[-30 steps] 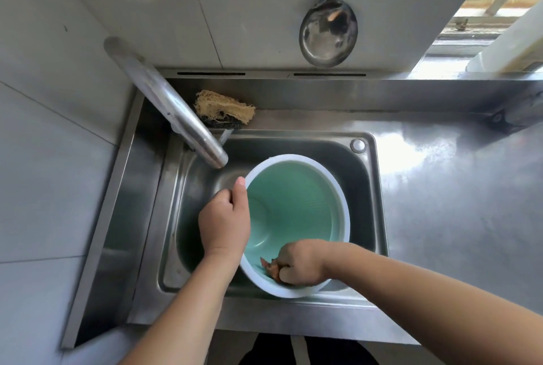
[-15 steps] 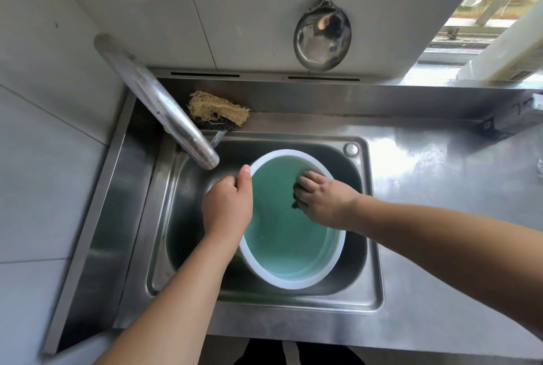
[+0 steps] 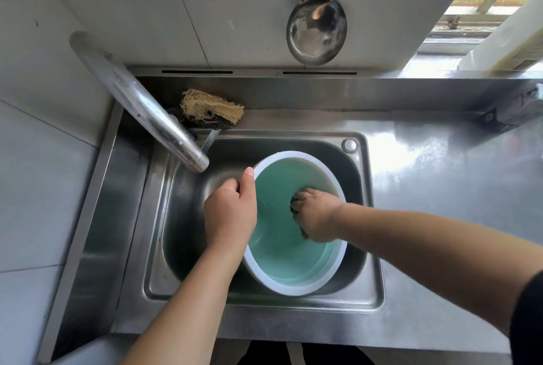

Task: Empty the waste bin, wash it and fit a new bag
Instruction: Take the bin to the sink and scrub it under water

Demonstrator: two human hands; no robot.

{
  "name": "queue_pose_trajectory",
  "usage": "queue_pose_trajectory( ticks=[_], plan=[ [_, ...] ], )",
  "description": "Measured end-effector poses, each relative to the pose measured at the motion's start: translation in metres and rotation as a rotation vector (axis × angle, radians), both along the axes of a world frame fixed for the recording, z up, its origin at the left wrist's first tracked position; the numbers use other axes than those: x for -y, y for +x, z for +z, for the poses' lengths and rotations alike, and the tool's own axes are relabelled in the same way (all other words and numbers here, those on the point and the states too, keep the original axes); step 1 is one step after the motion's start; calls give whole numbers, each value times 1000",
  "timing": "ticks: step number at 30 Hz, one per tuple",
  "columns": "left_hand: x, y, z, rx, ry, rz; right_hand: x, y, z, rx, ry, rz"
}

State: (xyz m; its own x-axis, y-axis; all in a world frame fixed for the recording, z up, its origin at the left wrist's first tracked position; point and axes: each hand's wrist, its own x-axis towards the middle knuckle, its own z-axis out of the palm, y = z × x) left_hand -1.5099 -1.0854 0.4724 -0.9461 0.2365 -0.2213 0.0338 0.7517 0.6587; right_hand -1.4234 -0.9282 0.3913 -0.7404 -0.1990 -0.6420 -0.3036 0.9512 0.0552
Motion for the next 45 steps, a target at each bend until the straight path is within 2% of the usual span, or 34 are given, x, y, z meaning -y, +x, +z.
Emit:
queue_pose_trajectory(
  ticks=[5,9,12,14,16,18,22,28,35,37,41,45],
  plan=[
    [-1,14,2,-59,-11,-67,51,15,-16,294,-315,-396],
    [6,11,-1,-42,15,-53,82,5,-17,402,-631,-715],
    [14,0,-3,3,48,-7,96,-7,-11,400,-819,-855],
    [18,-5,-7,13,61,29,107,-15,-10,376,-1011,-1052],
    [20,-8,-9,15,73,59,119,-28,-9,291,-1154,-1250],
    [21,-11,-12,26,73,68,126,-42,-14,191,-1221,-1347],
    [25,-16,-14,48,77,114,134,-67,-32,79,-1188,-1308],
    [32,-11,-12,84,83,104,151,-99,-73,-114,-953,-1156],
    [49,-14,-21,104,102,129,165,-115,-112,-199,-785,-1233],
    [55,-17,-22,101,93,113,168,-117,-116,-230,-732,-1331],
    [62,-16,-23,108,74,106,147,-127,-121,-202,-677,-1733],
    [62,-16,-23,107,28,115,127,-124,-132,-183,-744,-1923]
  ],
)
